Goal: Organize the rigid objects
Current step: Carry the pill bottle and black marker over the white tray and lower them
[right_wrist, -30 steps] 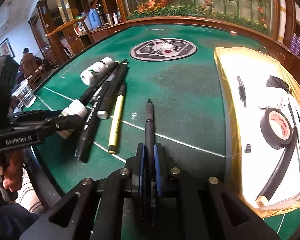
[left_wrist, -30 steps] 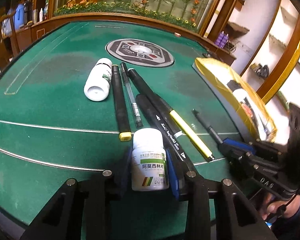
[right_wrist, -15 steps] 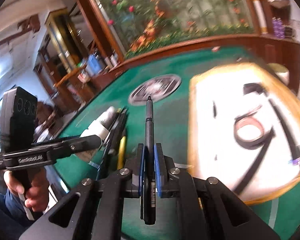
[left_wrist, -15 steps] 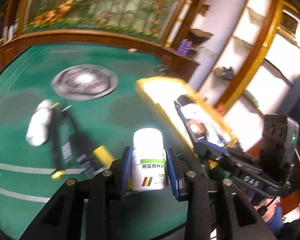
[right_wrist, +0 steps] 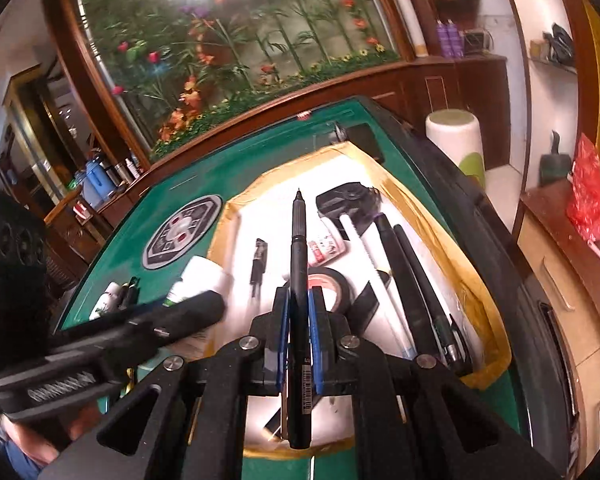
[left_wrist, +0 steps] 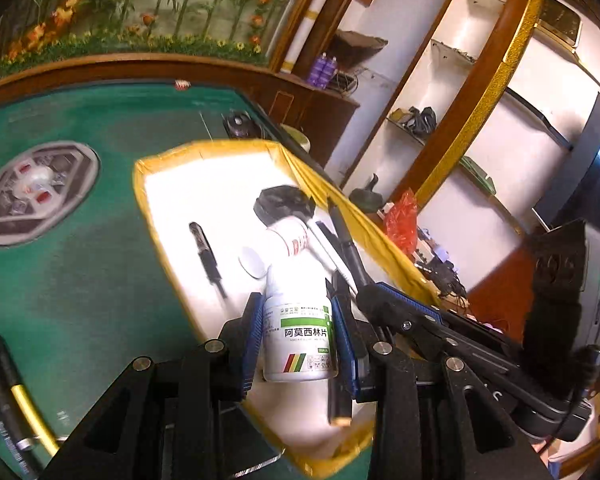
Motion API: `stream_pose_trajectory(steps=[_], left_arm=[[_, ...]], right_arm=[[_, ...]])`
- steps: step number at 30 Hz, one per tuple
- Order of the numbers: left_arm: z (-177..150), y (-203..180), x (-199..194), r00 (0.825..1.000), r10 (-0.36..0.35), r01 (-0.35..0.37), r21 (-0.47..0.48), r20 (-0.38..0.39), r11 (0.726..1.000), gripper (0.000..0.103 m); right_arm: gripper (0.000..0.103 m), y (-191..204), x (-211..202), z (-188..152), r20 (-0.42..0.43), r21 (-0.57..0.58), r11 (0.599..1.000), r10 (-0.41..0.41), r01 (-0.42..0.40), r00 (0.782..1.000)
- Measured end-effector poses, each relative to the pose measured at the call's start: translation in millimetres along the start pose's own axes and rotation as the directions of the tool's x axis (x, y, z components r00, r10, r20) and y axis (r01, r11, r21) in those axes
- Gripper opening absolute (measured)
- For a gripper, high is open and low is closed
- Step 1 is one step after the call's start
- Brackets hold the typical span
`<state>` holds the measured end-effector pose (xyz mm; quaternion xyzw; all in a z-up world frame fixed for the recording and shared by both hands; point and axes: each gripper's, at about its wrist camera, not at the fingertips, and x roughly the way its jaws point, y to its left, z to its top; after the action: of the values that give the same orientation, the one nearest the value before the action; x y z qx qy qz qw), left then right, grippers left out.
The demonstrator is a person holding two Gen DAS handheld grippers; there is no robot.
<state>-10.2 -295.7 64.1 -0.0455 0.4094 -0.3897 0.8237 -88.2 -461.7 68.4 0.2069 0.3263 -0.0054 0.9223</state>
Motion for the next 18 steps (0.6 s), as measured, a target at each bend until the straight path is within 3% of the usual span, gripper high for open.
stream_pose_trajectory(steps=[5, 18], left_arm=[[-6, 5, 20, 1.000, 0.009, -0.009, -0.003, -0.028, 1.000, 0.035], [-13, -1, 20, 1.000, 0.016, -0.016, 0.056, 0.011, 0.998, 0.035]], right_arm=[[0.009, -16, 10, 1, -0.017, 0.023, 0.999, -0.037, 0.038, 0.999], [0.010, -20, 17, -3, -0.069, 0.033, 0.999, -0.029, 0.031, 0.997]])
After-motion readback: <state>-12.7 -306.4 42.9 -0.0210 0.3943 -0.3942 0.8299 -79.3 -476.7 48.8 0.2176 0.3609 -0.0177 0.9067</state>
